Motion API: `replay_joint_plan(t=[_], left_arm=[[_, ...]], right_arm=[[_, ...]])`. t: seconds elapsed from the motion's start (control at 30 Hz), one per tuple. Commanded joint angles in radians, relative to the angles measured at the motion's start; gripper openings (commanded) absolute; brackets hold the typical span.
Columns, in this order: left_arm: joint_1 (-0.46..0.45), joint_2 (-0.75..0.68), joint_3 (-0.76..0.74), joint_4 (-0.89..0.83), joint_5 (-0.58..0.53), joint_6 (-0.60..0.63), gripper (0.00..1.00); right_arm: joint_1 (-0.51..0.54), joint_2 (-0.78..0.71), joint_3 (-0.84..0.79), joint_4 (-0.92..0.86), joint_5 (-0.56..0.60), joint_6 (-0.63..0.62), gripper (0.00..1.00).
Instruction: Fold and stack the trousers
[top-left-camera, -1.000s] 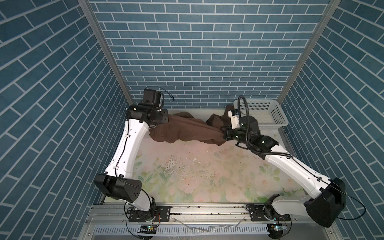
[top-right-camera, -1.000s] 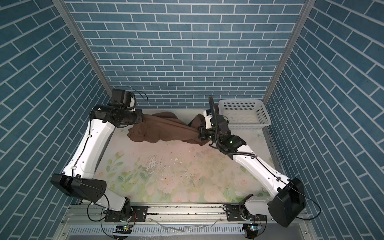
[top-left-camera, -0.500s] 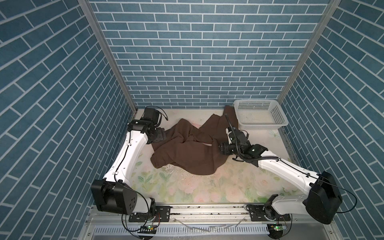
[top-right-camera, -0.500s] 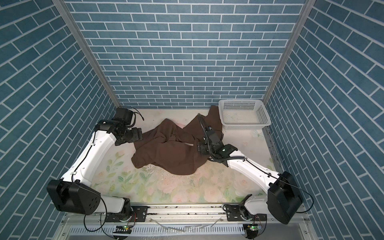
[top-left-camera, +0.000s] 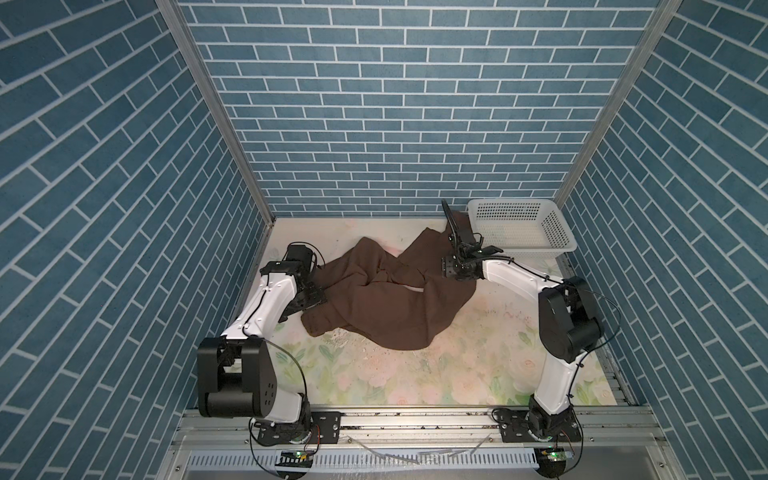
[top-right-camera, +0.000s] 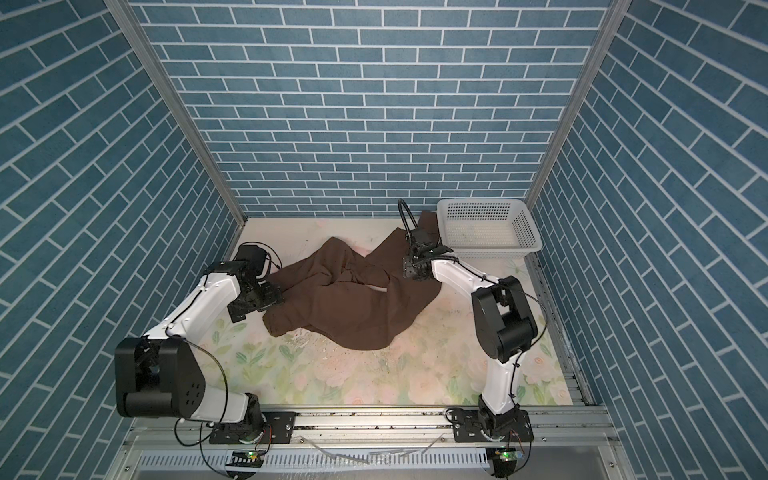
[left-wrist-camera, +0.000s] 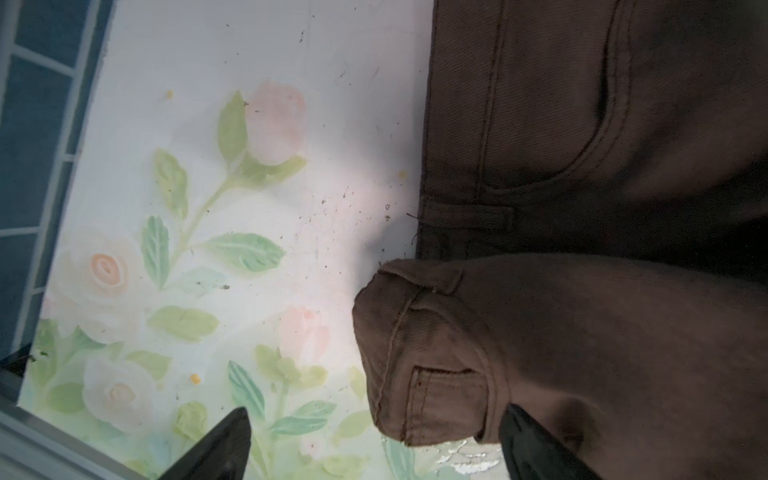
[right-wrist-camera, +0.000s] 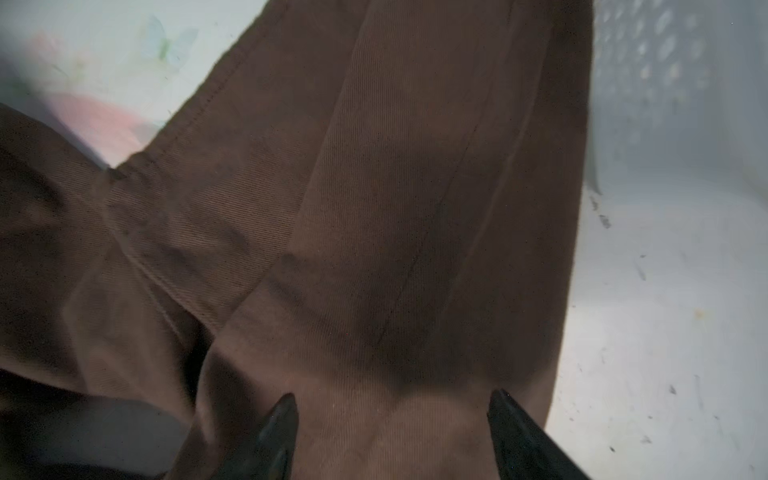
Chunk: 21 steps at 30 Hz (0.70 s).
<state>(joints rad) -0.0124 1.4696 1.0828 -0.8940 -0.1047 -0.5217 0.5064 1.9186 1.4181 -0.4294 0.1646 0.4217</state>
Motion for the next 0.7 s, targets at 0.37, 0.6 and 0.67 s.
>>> replay_joint_plan(t=[0.37, 0.6, 0.67], left_arm=[[0.012, 0.17, -0.09, 0.206, 0.121, -0.063, 0.58], [0.029, 0.203, -0.031, 0.184, 0.113, -0.074, 0.18], [0.051, 0.209, 0.009, 0.156, 0.105, -0.068, 0.05]], right_arm=[[-0.078, 0.147, 0.172, -0.088, -0.055, 0.096, 0.34], [-0.087, 0.183, 0.278, -0.161, -0.091, 0.024, 0.05], [-0.089, 0.179, 0.3, -0.177, -0.106, 0.02, 0.0]])
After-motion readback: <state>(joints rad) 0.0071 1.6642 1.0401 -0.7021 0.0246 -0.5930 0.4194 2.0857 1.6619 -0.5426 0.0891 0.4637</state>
